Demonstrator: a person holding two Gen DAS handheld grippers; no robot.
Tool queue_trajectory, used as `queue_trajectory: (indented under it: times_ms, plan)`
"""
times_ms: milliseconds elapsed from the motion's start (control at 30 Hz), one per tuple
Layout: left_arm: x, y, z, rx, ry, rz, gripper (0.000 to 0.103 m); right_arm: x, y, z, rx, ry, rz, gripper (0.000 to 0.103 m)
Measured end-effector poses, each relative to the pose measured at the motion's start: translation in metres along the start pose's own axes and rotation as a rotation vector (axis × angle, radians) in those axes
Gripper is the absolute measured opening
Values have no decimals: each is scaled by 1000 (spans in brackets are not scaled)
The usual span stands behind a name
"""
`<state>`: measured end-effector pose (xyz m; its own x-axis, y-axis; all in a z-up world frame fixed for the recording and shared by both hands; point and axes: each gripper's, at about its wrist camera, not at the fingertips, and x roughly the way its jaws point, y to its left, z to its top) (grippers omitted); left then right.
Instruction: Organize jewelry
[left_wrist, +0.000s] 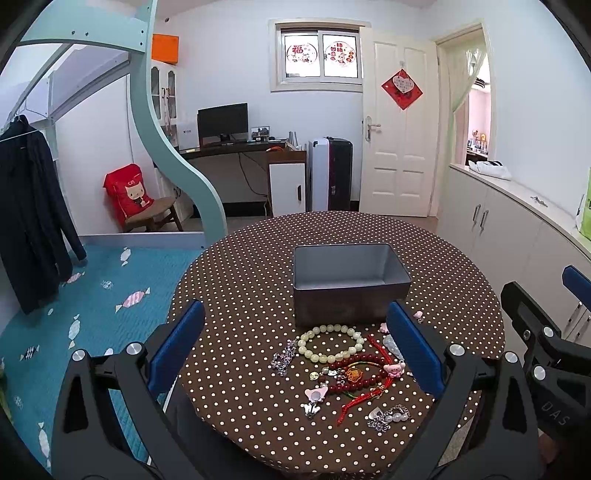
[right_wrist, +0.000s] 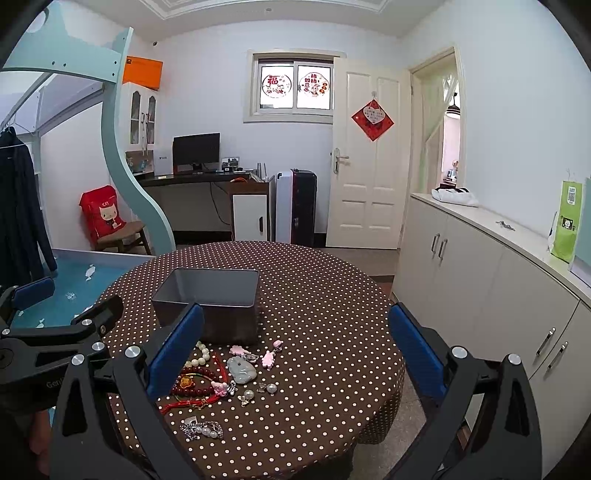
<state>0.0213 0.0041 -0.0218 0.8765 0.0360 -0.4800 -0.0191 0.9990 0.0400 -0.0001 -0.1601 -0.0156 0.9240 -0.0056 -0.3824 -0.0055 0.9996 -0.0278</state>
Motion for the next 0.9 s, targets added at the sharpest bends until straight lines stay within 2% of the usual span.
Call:
queue_trajectory:
  times_ms: [900]
  plan:
    - [2, 2, -3, -2, 15, -4, 98, 6, 2, -3, -5, 15, 7, 96]
